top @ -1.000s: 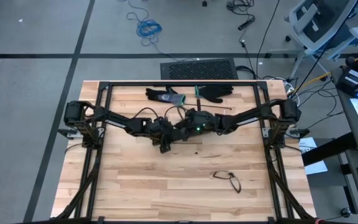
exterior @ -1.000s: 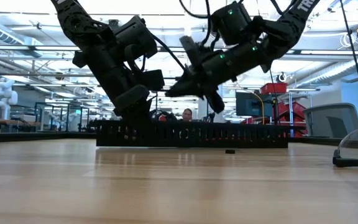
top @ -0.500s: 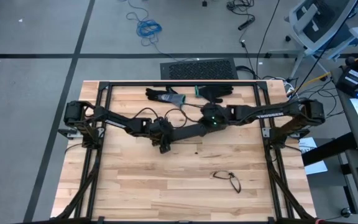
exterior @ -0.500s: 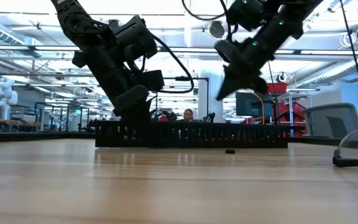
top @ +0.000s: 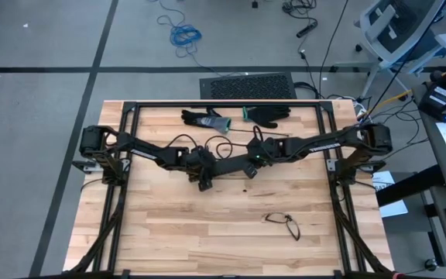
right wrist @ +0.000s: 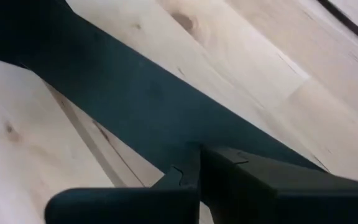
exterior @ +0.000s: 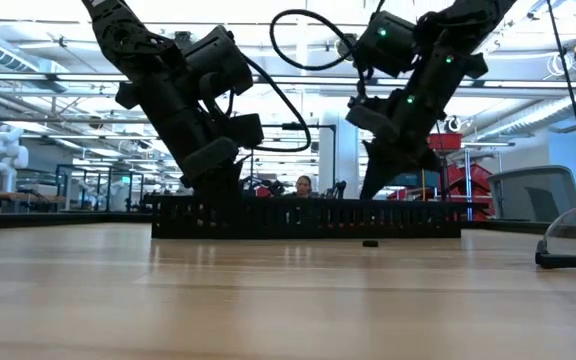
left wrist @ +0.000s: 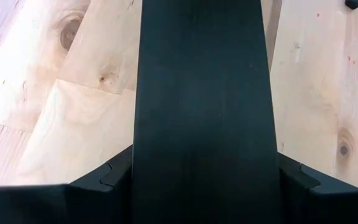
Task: Ziptie cables
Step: Close the black cable duct
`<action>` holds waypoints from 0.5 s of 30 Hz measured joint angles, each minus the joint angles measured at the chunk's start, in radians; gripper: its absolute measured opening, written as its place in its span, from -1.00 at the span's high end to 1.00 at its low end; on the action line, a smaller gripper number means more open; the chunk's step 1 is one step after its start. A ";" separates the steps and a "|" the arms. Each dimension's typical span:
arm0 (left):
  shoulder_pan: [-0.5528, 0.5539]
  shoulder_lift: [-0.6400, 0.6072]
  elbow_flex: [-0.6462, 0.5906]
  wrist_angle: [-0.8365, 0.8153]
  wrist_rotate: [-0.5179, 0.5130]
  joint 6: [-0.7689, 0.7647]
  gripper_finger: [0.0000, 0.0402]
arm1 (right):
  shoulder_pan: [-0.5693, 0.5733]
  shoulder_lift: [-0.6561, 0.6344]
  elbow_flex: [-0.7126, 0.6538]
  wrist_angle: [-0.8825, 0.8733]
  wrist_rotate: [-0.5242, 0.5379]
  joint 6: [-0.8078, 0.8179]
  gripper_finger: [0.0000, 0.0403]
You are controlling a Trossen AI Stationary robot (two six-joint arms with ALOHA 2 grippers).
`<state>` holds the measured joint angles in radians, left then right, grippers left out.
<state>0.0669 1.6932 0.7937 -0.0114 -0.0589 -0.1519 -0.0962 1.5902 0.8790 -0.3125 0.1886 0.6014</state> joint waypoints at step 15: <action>0.000 0.000 0.000 -0.005 0.003 0.000 -0.18 | 0.004 0.196 0.007 0.333 -0.082 0.040 1.00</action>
<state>0.0673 1.6932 0.7937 -0.0162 -0.0555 -0.1520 -0.0924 1.7862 0.8864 0.0206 0.1062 0.6416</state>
